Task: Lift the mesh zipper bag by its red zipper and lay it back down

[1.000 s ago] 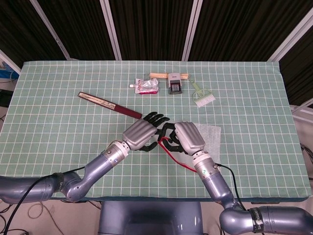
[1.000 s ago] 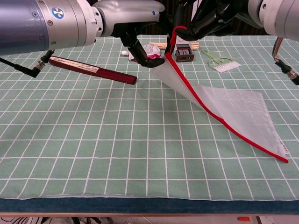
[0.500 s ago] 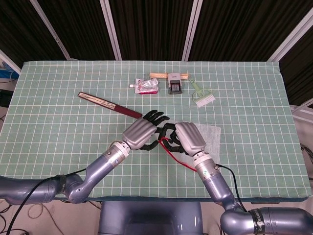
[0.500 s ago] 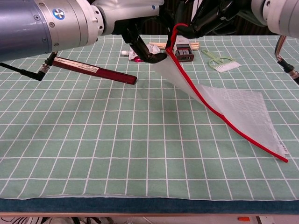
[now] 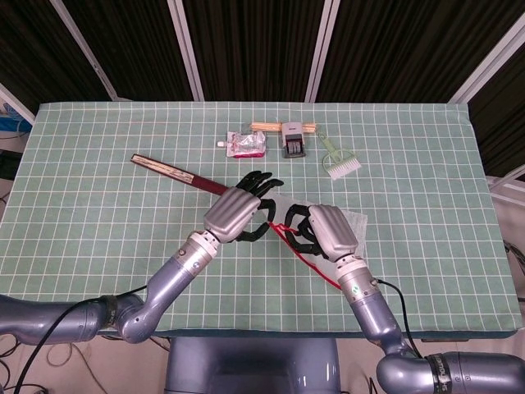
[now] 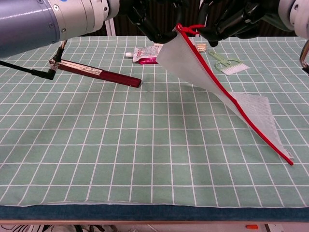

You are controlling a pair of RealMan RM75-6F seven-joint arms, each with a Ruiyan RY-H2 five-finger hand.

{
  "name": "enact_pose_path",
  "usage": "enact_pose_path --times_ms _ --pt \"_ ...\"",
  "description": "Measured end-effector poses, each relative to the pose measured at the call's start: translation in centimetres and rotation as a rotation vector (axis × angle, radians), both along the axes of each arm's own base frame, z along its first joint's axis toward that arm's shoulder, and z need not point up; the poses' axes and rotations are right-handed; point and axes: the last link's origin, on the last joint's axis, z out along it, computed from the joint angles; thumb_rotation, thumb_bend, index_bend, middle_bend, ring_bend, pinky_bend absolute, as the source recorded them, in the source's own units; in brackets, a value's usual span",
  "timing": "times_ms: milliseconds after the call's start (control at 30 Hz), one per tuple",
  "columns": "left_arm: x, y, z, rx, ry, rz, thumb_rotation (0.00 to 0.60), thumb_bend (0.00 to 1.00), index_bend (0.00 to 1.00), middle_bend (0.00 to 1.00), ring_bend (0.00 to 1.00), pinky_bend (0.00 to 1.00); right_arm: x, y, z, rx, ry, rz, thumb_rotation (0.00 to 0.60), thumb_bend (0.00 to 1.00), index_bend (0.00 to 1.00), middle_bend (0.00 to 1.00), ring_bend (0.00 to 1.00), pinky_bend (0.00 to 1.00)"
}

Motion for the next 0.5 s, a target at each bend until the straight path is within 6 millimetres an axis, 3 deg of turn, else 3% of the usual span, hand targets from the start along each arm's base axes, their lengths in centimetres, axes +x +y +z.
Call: enact_pose_path --times_ms 500 --pt "2.3 0.0 0.9 0.077 -0.118 0.069 0.600 0.41 0.64 0.14 0.00 0.05 -1.9 0.7 -0.1 0.009 -0.005 -0.047 0.600 0.62 0.75 1.00 1.00 0.94"
